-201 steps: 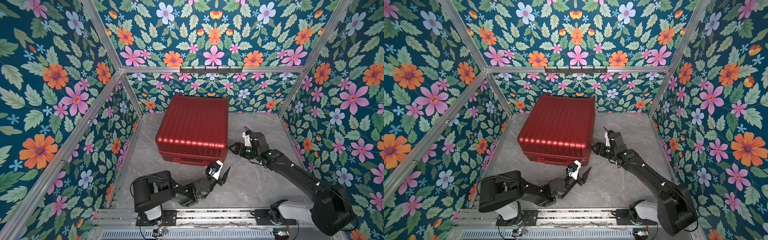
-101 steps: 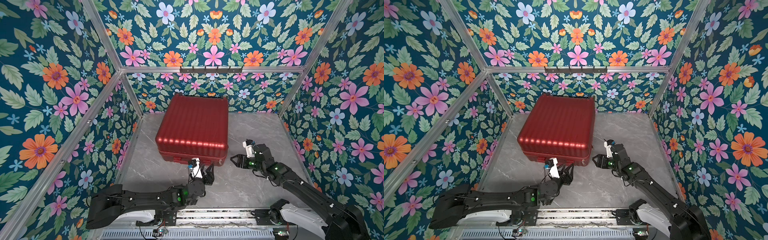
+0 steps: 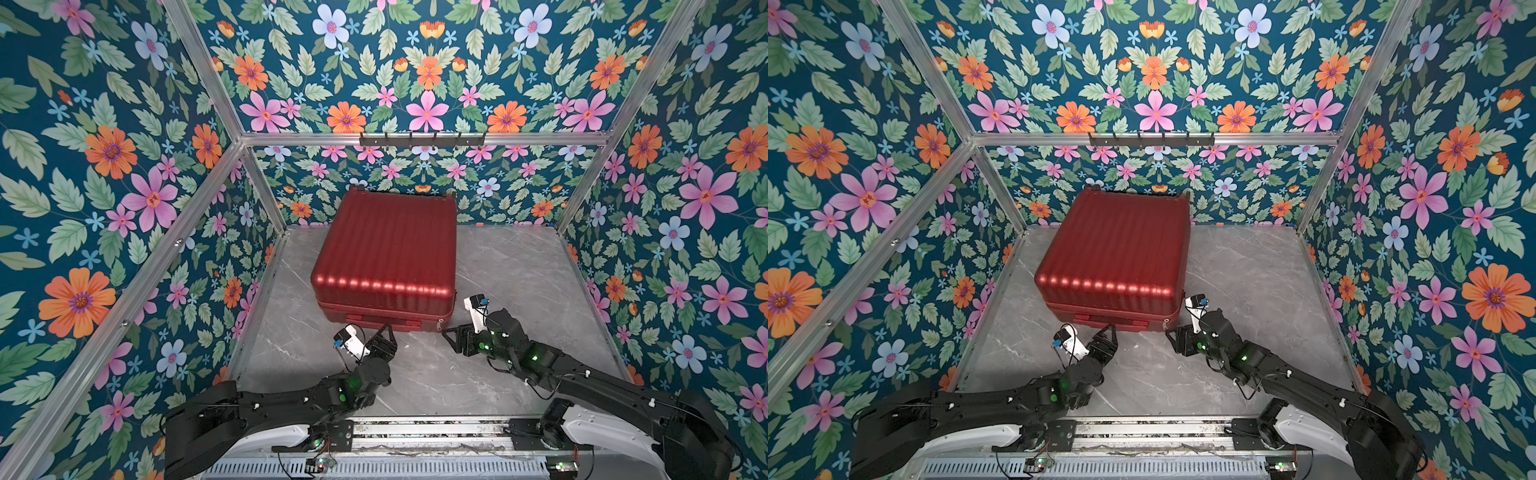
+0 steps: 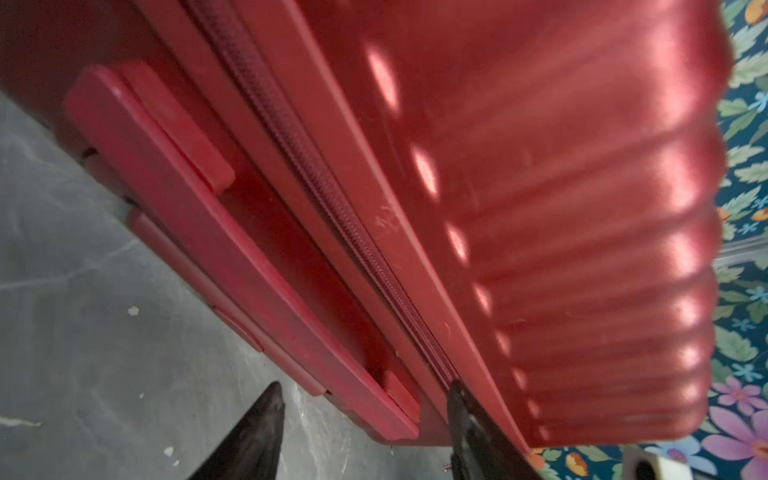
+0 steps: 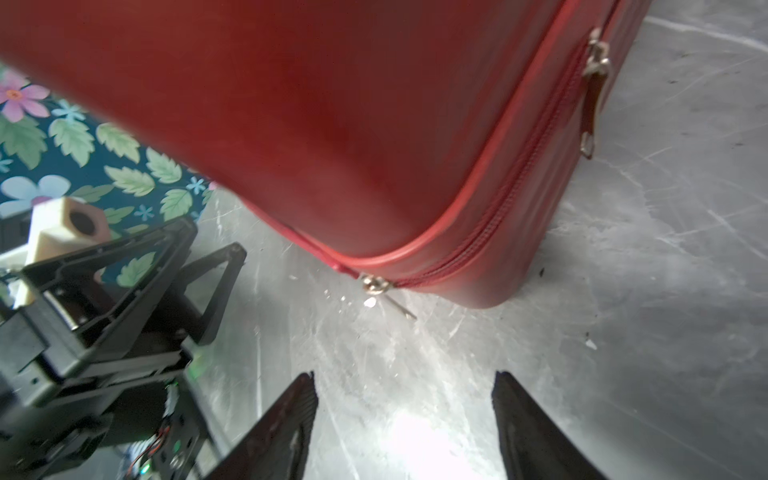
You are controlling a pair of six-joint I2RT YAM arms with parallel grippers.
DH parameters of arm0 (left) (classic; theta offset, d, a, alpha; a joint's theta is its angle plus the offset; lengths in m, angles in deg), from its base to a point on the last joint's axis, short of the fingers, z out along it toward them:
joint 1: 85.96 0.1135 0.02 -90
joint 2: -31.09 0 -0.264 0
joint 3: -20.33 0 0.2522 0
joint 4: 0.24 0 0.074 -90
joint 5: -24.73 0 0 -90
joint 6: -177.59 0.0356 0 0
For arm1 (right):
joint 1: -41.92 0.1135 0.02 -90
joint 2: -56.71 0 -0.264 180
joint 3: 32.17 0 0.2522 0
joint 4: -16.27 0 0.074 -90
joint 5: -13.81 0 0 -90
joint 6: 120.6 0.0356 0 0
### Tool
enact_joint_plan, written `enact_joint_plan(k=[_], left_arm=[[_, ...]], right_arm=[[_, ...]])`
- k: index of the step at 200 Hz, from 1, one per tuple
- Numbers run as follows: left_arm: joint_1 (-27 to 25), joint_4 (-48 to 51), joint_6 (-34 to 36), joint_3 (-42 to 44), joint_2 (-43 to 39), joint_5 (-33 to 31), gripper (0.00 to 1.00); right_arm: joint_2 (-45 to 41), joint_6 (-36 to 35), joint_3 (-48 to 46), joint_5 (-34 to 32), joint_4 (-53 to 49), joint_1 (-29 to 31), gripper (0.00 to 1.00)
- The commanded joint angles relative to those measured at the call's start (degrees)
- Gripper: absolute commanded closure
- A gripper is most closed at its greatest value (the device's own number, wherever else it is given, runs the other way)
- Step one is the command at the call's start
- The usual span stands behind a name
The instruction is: Pack the luggage
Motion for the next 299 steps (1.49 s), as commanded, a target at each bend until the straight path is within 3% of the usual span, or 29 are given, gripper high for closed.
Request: enact_joint_plan(k=[1,69,94,180,190,216,249,299], left_arm=[[1.3,-9.8,-5.3,1.6,1.8,0.1,0.37],[5.0,-22.6,-9.3,5.8,9.4,0.4,0.39],[6.7,-28.3,-9.5,6.3,13.9,1.7,0.38],[8.5,-60.8,-10.9,7.1,41.3,3.8,0.54],[8.5,-60.7,-12.0,6.6,42.7,4.1,0.54],[8.4,-58.3,-7.1,5.4,40.4,4.1,0.54],[8.5,-47.8,-5.6,4.5,33.8,3.2,0.54],[8.9,-33.8,-5.1,1.4,26.4,3.4,0.42]], right_arm=[[1.5,1.1,-1.0,-2.9,8.1,0.6,0.32],[8.1,0.0,-0.1,-5.9,14.9,3.9,0.35],[9.8,-0.7,0.8,-11.3,15.7,7.1,0.37],[16.6,5.9,5.0,-22.1,13.2,7.5,0.49],[17.4,6.2,5.0,-22.9,14.0,7.5,0.52],[18.6,6.5,5.1,-23.9,16.0,7.5,0.61],[18.0,5.9,4.1,-24.3,18.1,7.4,0.72],[16.3,4.0,1.5,-21.4,22.2,7.4,0.87]])
